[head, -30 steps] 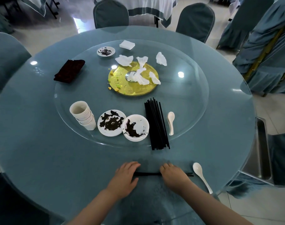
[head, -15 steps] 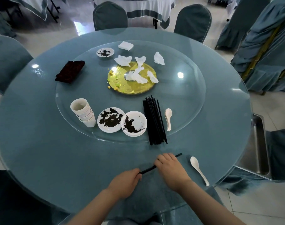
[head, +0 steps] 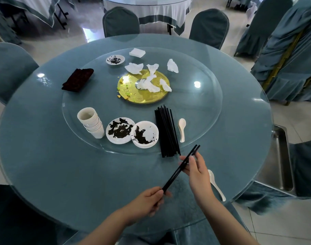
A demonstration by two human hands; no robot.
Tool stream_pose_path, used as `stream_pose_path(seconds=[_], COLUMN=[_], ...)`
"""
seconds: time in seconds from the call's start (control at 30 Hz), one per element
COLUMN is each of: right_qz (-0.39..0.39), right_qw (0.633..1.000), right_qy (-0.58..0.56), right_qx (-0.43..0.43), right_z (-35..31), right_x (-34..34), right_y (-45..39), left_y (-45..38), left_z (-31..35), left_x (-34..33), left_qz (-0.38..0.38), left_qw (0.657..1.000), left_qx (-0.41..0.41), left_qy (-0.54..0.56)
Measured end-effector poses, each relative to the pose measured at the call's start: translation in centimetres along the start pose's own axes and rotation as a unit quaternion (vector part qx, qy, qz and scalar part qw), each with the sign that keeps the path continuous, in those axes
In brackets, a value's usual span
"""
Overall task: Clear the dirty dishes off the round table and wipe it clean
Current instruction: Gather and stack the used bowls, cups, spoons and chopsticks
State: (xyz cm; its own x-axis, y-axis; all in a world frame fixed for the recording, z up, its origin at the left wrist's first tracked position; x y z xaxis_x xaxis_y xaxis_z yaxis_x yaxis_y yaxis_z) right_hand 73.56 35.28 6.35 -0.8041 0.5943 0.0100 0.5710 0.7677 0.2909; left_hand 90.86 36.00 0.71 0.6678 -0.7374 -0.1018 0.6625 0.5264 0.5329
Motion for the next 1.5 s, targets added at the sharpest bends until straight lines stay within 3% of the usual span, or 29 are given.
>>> stream_pose_path(seconds=[0.1,0.27,0.4,0.5,0.57,0.7,0.87,1.1,1.23,1.37,1.5], right_qz=[-0.006,-0.118,-0.093,-0.145,-0.213,-0.32,-0.318,-0.28,-0.264,-0.257,-0.197], right_qw=[0.999,0.981,0.958,0.909,0.864,0.815,0.825,0.811,0.807,0.834,0.89], right_qy=[0.044,0.156,0.27,0.383,0.447,0.477,0.461,0.511,0.527,0.487,0.412], right_qx=[0.005,-0.016,0.032,0.073,0.086,0.078,0.071,0.039,0.045,0.046,0.004], right_z=[-0.5,-0.1,-1.1,-1.4,-0.7,0.8,1.0,5.2,6.1,5.5,4.4], right_x=[-0.5,-2.5,-1.9,-3.0,-4.4,-6.5,-6.6,-3.5,-3.0,-3.2,-2.7], right_y=[0.6,1.1,0.6,0.4,0.9,2.7,2.4,1.9,1.1,-0.1,-2.5], left_y=[-0.4,-1.0,-1.5,-2.3,-2.3,-2.6,-3.5,-3.3,-3.9,-4.6,-4.0], left_z=[1.2,2.3,3.1,5.1,6.8,8.3,8.4,8.8,9.1,8.9,7.7], left_x=[-1.3,-1.0,-0.5,2.3,4.5,5.6,6.8,13.6,15.1,15.6,15.8], left_qz=[-0.032,-0.028,-0.052,0.06,0.144,0.173,0.193,0.338,0.344,0.328,0.327], left_qw=[0.999,0.999,0.995,0.987,0.982,0.977,0.975,0.911,0.906,0.921,0.938], left_qx=[-0.01,-0.032,-0.034,-0.073,-0.103,-0.111,-0.083,-0.088,-0.085,-0.083,-0.084], left_qy=[0.026,0.025,-0.079,-0.129,-0.061,0.051,0.076,0.221,0.231,0.19,0.081])
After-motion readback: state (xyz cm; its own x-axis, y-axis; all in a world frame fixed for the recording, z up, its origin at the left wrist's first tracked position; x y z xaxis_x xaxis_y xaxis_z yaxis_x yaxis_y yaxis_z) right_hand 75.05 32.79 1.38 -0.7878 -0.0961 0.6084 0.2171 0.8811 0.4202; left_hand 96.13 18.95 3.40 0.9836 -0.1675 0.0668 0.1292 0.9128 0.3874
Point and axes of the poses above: each hand's wrist, its own y-axis away from the middle knuckle, its own x-axis out of the back of the hand, z = x × y, the point moved 10 cm from there along -y, towards the middle knuckle
